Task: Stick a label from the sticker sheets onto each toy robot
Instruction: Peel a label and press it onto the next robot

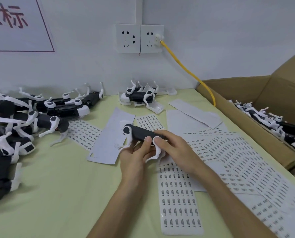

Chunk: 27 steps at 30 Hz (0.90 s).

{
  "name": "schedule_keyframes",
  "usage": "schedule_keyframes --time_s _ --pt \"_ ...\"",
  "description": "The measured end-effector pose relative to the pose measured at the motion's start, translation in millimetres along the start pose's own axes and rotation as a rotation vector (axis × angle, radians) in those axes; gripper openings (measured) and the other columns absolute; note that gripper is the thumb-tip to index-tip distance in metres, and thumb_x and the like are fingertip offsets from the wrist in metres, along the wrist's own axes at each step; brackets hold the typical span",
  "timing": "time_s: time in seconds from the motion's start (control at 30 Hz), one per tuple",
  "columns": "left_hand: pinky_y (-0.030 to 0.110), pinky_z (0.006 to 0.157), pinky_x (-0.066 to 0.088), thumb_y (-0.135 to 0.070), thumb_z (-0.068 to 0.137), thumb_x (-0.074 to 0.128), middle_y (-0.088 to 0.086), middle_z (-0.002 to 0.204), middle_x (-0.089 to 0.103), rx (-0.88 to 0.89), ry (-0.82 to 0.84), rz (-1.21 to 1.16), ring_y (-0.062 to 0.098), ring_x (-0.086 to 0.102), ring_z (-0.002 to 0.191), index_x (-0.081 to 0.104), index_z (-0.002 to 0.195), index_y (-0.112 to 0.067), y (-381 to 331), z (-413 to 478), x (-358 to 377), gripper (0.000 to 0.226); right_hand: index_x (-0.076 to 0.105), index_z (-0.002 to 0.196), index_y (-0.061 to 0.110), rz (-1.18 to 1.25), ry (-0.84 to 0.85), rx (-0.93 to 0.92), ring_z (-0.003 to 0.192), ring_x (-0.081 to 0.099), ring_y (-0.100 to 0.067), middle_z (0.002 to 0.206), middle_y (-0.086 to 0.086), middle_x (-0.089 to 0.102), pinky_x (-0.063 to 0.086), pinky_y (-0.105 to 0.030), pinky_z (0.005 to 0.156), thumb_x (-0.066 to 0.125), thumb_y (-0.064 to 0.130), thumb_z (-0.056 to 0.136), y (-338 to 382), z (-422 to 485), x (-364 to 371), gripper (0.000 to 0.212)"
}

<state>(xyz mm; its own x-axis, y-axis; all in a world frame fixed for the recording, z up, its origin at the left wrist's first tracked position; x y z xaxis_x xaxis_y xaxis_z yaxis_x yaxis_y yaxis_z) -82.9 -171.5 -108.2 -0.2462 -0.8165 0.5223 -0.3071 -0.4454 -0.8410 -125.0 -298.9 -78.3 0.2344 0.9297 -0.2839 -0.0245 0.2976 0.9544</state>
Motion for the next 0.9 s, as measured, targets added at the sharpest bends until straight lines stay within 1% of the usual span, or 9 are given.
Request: schedule_keyframes --time_s 0.13,0.2,0.27,0.33,0.47,0.57,0.73,0.8,0.9 --pt "0.047 0.092 0.060 -0.013 0.099 0.067 0.021 0.109 0.077 0.027 -0.006 0.034 0.037 0.076 0.102 0.072 0.118 -0.007 0.4 0.2 -0.1 0.021 0.066 0.119 0.038 -0.007 0.003 0.014 0.099 0.072 -0.011 0.106 0.003 0.076 0.058 -0.027 0.085 0.059 0.064 0.081 -1.8 0.4 -0.2 0.047" --pt "0.040 0.083 0.063 -0.013 0.099 0.065 0.019 0.108 0.078 0.030 -0.009 0.042 0.035 0.077 0.100 0.071 0.119 -0.008 1.4 0.8 -0.3 0.021 0.066 0.118 0.040 -0.031 -0.004 0.013 0.098 0.072 -0.012 0.104 0.002 0.076 0.058 -0.032 0.088 0.060 0.059 0.083 -2.3 0.9 0.4 0.041" --pt "0.035 0.077 0.063 -0.013 0.101 0.064 0.018 0.108 0.078 0.039 -0.019 0.054 0.034 0.077 0.100 0.071 0.119 -0.009 1.7 1.1 -0.6 0.021 0.064 0.110 0.047 -0.037 -0.014 0.005 0.094 0.072 -0.012 0.102 0.004 0.075 0.059 -0.030 0.081 0.060 0.057 0.083 -0.9 0.7 1.3 0.029" --pt "0.040 0.084 0.062 -0.015 0.102 0.062 0.016 0.107 0.079 0.054 -0.025 0.083 0.033 0.077 0.100 0.072 0.118 -0.011 1.8 0.8 -0.8 0.019 0.063 0.107 0.050 -0.044 -0.021 -0.003 0.090 0.073 -0.013 0.100 0.005 0.075 0.059 -0.027 0.075 0.060 0.058 0.082 0.9 -0.4 2.0 0.026" --pt "0.053 0.099 0.056 -0.020 0.106 0.057 0.012 0.104 0.080 0.091 -0.050 0.150 0.030 0.077 0.099 0.072 0.117 -0.016 2.1 0.2 -1.4 0.019 0.064 0.107 0.051 -0.031 -0.027 0.001 0.076 0.075 -0.023 0.091 -0.003 0.075 0.062 -0.044 0.076 0.063 0.059 0.084 1.5 -1.4 4.0 0.025" --pt "0.058 0.103 0.053 -0.024 0.108 0.053 0.008 0.108 0.080 0.110 -0.060 0.186 0.027 0.076 0.104 0.071 0.120 -0.015 2.7 -0.3 -0.2 0.024 0.065 0.100 0.059 -0.024 -0.046 -0.010 0.072 0.075 -0.026 0.087 -0.004 0.074 0.062 -0.048 0.073 0.065 0.064 0.079 1.8 -2.0 5.6 0.021" --pt "0.062 0.105 0.050 -0.027 0.110 0.050 0.012 0.113 0.078 0.096 -0.018 0.195 0.032 0.074 0.109 0.068 0.127 -0.013 2.5 0.9 0.3 0.029 0.067 0.103 0.049 -0.015 -0.064 0.021 0.068 0.075 -0.026 0.087 -0.004 0.074 0.061 -0.052 0.074 0.064 0.067 0.078 -0.3 -2.0 4.8 0.031" --pt "0.061 0.104 0.051 -0.028 0.108 0.055 0.015 0.112 0.078 0.084 0.017 0.160 0.034 0.074 0.107 0.067 0.129 -0.015 0.9 0.9 0.7 0.028 0.068 0.104 0.045 -0.029 -0.069 0.014 0.072 0.074 -0.027 0.090 -0.003 0.073 0.059 -0.051 0.079 0.061 0.067 0.079 1.5 -2.4 3.9 0.034" --pt "0.059 0.107 0.050 -0.028 0.099 0.069 0.018 0.111 0.077 0.048 0.032 0.095 0.036 0.075 0.106 0.069 0.126 -0.013 -0.4 0.7 0.5 0.031 0.069 0.113 0.035 -0.050 -0.063 0.009 0.087 0.072 -0.030 0.096 -0.002 0.074 0.056 -0.051 0.087 0.061 0.064 0.082 1.8 -2.6 3.0 0.043"
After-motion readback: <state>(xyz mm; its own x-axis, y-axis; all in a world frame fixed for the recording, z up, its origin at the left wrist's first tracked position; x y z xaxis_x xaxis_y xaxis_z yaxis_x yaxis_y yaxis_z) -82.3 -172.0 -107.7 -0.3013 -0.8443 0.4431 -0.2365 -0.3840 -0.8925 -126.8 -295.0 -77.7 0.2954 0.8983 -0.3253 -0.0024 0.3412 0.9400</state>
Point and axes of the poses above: each hand's wrist, its own z-axis towards the middle knuckle, its own x-axis out of the palm, y = z × x, the point moved 4 cm from there along z, towards the middle knuckle
